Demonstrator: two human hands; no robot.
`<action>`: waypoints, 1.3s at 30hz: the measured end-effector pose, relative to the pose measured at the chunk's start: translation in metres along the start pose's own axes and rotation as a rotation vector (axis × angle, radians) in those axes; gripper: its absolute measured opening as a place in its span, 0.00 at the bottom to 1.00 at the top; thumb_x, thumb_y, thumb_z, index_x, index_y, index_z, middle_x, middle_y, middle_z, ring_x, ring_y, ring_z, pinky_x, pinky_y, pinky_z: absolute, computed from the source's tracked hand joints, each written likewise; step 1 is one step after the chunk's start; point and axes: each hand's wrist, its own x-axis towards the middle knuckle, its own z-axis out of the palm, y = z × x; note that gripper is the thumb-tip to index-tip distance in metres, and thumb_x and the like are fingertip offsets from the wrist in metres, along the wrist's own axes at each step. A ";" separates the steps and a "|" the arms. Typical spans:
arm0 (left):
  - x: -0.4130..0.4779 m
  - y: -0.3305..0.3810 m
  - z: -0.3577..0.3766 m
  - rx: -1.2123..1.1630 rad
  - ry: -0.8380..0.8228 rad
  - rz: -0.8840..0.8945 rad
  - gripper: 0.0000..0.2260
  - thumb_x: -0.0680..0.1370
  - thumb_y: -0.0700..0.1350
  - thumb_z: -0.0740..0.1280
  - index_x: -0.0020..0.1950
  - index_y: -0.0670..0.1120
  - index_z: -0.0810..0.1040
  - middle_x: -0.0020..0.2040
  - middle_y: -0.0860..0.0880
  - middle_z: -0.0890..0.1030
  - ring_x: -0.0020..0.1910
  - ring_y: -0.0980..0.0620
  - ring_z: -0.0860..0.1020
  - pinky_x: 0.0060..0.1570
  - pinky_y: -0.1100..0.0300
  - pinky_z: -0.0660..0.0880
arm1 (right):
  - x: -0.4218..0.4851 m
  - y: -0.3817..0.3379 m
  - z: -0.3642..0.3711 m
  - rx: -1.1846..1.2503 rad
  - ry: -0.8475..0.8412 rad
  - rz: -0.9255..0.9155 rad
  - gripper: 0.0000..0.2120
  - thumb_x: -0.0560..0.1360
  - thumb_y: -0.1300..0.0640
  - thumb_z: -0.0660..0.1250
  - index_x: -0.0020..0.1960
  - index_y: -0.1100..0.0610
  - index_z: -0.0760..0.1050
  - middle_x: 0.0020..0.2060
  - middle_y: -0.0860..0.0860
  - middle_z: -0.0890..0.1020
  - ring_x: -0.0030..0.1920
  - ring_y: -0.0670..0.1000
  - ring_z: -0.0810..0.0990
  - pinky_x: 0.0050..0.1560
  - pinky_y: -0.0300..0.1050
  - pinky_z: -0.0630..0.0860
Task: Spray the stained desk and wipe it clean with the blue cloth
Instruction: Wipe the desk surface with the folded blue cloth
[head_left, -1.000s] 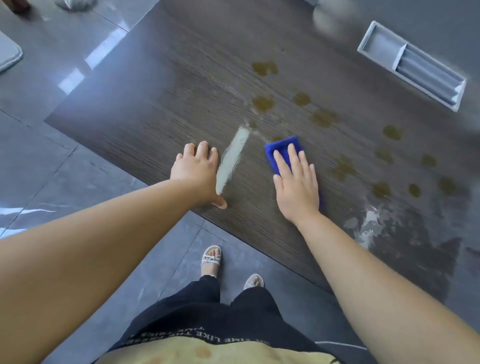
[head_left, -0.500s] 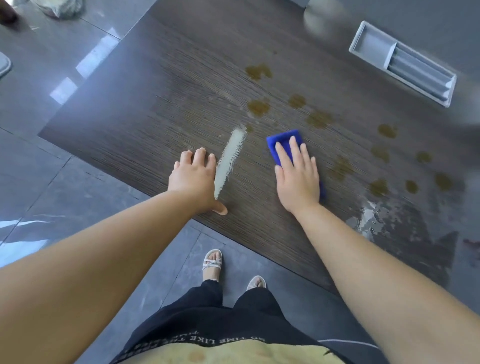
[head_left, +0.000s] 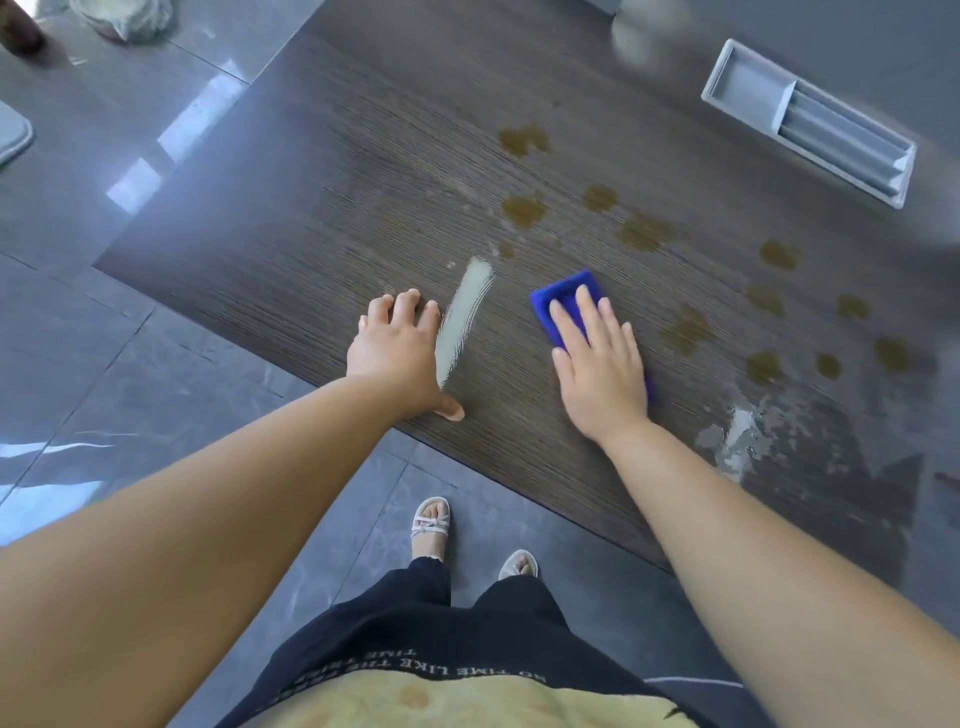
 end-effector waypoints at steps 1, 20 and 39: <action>0.000 0.000 0.001 -0.010 0.003 -0.003 0.57 0.58 0.66 0.76 0.77 0.49 0.49 0.76 0.49 0.51 0.74 0.43 0.49 0.71 0.47 0.61 | 0.005 -0.015 0.002 0.008 0.015 0.121 0.24 0.81 0.50 0.51 0.77 0.50 0.52 0.77 0.54 0.52 0.76 0.58 0.50 0.73 0.57 0.49; -0.022 0.082 0.017 -0.269 0.089 0.226 0.27 0.74 0.45 0.64 0.72 0.51 0.64 0.73 0.49 0.59 0.72 0.46 0.55 0.65 0.51 0.65 | -0.124 -0.007 0.022 -0.060 0.014 -0.120 0.24 0.78 0.48 0.51 0.74 0.51 0.60 0.74 0.56 0.62 0.73 0.60 0.60 0.70 0.60 0.61; -0.019 0.136 0.034 -0.044 0.069 0.278 0.29 0.74 0.52 0.66 0.73 0.52 0.61 0.74 0.46 0.57 0.72 0.41 0.55 0.72 0.48 0.54 | -0.166 0.131 0.002 0.005 -0.002 0.206 0.24 0.79 0.48 0.51 0.74 0.49 0.57 0.75 0.55 0.59 0.73 0.60 0.58 0.70 0.63 0.59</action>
